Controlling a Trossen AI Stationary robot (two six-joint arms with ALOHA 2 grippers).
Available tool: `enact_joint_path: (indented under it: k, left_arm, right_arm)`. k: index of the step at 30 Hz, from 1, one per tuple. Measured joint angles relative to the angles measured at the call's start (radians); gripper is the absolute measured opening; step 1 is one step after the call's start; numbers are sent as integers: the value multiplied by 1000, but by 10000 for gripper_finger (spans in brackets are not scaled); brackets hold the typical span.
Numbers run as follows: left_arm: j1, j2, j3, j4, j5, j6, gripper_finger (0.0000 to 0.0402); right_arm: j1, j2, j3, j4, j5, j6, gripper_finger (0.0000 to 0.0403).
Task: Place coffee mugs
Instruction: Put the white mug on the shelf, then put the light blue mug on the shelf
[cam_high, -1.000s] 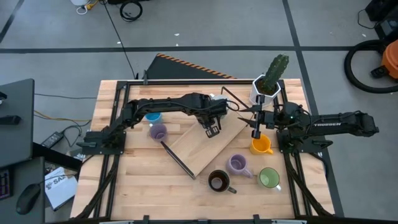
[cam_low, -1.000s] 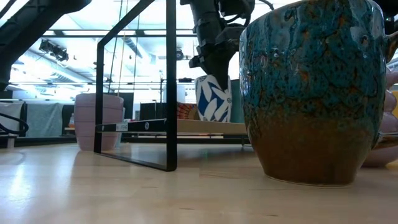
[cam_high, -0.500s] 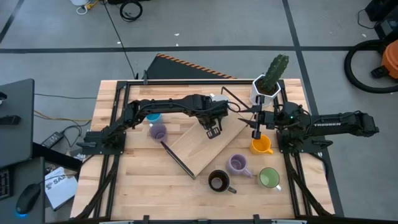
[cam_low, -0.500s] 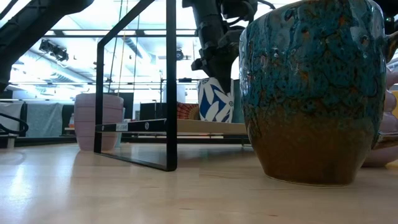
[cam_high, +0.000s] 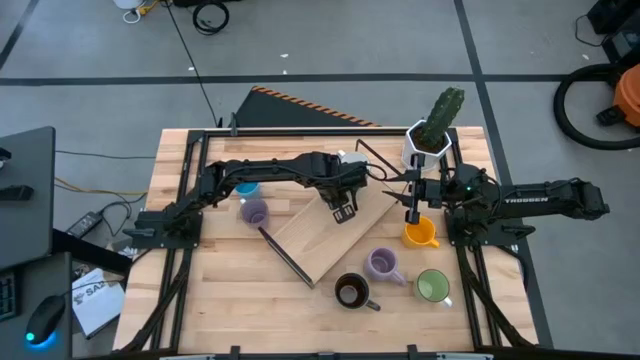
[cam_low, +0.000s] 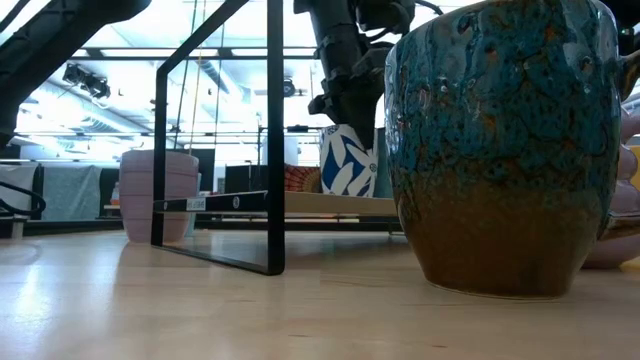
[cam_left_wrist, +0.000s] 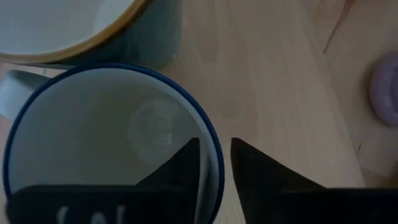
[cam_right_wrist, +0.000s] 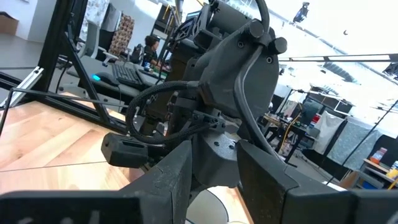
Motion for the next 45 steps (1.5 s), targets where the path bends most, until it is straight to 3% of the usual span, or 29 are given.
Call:
enact_joint_path:
  k: [9,18,21,24,27,34,40,45]
  left_arm:
    - [1,-14,8,-38,21,1,153]
    - [1,-137,8,-43,25,11,158]
    - [-7,-180,8,-93,-18,21,158]
    - [-32,-222,-25,-181,-150,7,158]
    - [-59,-273,-126,-200,-247,-29,158]
    - [-62,-497,-527,-52,-254,-133,158]
    - [35,-708,-807,50,-243,-279,157]
    - [140,-817,-927,74,-239,-400,157]
  right_arm:
    - [0,0,0,-6,-3,-2,135]
    - [0,0,0,-8,-4,-15,135]
    - [0,0,0,-9,-4,-18,135]
    - [0,-1,0,-12,-4,-18,135]
    - [2,-1,0,-15,-4,-18,135]
    - [2,-1,0,-14,-4,-18,135]
    - [2,-1,0,-7,-8,-19,135]
    - [2,-2,0,-8,-8,-20,135]
